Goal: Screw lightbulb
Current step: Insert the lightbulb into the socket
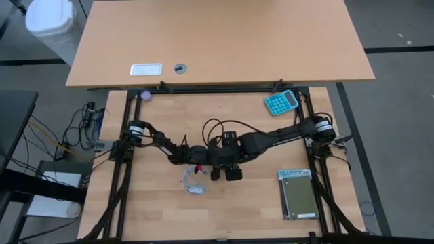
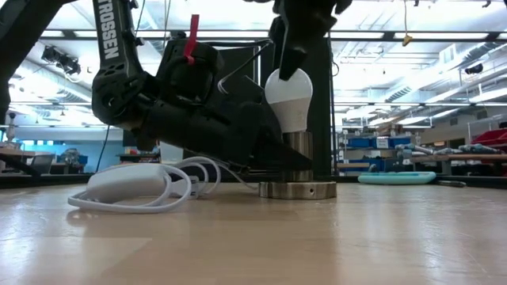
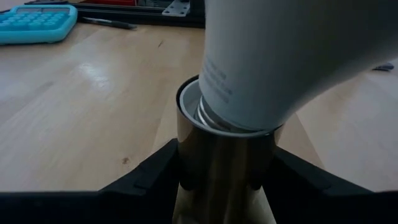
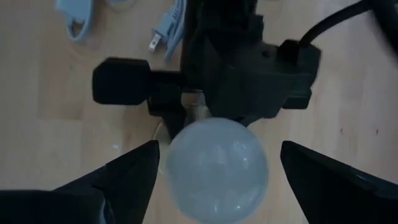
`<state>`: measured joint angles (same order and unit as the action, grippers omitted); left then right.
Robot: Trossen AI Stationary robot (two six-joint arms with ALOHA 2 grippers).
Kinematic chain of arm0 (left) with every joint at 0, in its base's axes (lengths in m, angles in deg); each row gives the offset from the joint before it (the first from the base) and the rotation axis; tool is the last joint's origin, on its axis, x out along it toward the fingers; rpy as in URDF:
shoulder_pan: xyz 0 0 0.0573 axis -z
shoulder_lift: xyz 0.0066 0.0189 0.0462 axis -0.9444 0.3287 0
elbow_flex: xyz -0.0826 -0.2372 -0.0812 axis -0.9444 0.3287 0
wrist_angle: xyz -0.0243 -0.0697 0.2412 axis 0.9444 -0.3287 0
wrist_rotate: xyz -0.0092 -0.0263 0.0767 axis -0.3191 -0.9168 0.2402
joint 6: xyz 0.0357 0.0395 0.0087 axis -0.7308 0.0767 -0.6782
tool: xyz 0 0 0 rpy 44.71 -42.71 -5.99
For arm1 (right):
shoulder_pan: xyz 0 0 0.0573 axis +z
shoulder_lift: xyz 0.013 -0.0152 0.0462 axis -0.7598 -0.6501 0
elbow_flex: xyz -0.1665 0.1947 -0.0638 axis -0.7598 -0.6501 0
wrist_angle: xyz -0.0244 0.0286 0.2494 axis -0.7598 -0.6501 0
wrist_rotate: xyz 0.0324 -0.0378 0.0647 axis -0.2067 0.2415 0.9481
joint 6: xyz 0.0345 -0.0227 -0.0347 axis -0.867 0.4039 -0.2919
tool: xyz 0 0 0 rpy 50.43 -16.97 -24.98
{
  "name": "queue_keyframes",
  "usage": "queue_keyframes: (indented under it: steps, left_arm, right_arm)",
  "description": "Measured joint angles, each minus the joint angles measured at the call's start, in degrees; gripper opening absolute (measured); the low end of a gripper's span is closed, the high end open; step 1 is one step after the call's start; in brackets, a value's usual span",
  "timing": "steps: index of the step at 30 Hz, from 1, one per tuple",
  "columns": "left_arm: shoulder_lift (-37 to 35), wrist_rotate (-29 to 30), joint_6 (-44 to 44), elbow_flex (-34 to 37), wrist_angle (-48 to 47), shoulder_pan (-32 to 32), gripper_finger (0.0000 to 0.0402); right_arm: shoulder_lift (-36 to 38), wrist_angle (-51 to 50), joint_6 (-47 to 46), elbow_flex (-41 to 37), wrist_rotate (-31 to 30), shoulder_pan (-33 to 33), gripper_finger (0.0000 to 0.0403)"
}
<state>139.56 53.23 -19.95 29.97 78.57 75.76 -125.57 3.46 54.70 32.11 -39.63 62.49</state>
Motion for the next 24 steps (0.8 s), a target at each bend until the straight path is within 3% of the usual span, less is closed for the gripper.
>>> queue_keyframes:
  steps: [8, 24]
  left_arm:
    - [0.00, 0.79, -0.05, 0.00, -0.09, 0.00, 0.0206]
    - [0.00, 0.96, -0.02, 0.02, -0.39, -0.02, 0.0206]
  right_arm:
    - [0.03, -0.07, 0.13, -0.33, 0.14, -0.18, 0.0337]
    - [0.06, 8.31, 0.29, -8.54, 0.88, -1.15, 0.0336]
